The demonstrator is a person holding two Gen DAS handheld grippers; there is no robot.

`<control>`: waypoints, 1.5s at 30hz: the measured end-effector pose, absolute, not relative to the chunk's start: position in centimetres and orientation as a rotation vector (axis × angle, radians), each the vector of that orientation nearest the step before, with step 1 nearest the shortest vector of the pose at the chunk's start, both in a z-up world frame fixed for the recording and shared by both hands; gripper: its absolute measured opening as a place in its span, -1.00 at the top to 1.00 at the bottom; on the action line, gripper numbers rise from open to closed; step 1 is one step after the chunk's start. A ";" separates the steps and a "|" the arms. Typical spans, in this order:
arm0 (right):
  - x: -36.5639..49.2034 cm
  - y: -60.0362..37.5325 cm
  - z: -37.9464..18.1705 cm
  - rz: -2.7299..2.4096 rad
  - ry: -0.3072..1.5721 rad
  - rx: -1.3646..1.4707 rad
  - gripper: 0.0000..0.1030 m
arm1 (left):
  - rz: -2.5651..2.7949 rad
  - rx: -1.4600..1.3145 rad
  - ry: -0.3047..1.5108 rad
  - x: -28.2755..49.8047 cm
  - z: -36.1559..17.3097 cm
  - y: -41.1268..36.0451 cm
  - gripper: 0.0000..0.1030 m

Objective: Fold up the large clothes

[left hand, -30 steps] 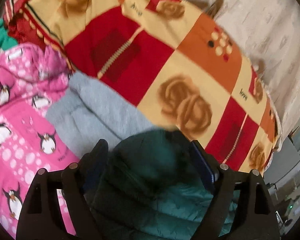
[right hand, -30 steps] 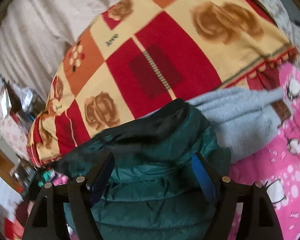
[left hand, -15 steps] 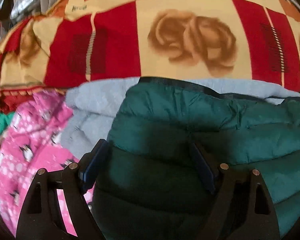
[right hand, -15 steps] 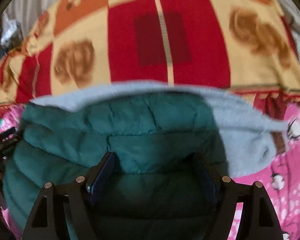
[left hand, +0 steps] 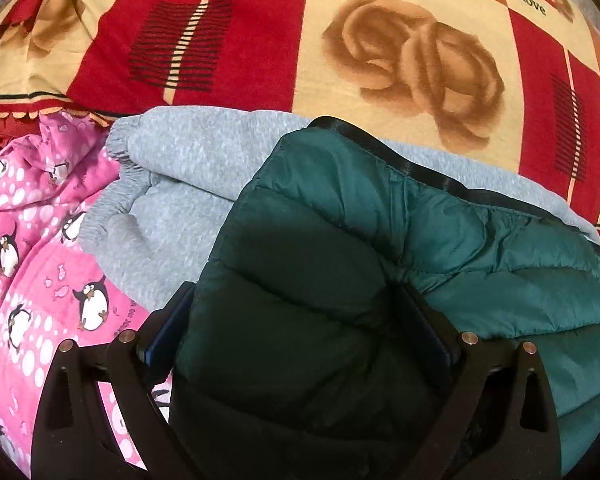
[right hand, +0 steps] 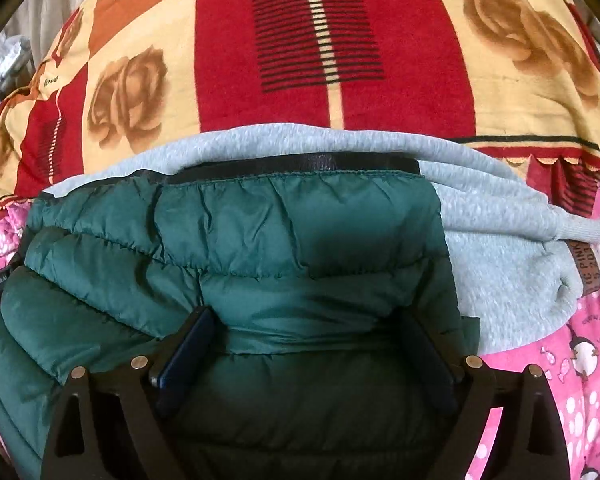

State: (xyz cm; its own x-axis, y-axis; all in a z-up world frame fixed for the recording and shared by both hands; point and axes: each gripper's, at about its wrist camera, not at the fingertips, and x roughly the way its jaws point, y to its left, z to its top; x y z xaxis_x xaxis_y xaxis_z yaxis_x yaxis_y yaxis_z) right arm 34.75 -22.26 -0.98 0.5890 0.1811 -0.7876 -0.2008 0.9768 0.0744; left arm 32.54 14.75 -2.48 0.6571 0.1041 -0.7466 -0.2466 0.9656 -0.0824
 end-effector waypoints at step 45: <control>34.9 -21.9 -0.3 0.210 0.939 -0.075 -0.80 | 0.210 -0.167 0.846 32.6 -1.9 14.5 -0.91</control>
State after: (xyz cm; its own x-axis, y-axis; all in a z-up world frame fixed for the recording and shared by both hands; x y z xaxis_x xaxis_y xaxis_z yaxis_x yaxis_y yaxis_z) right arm 34.92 -21.93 -0.33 0.5718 0.1462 -0.8073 -0.2116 0.9770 0.0271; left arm 32.63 14.52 -1.94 0.6443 0.1173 -0.7557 -0.2497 0.9663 -0.0629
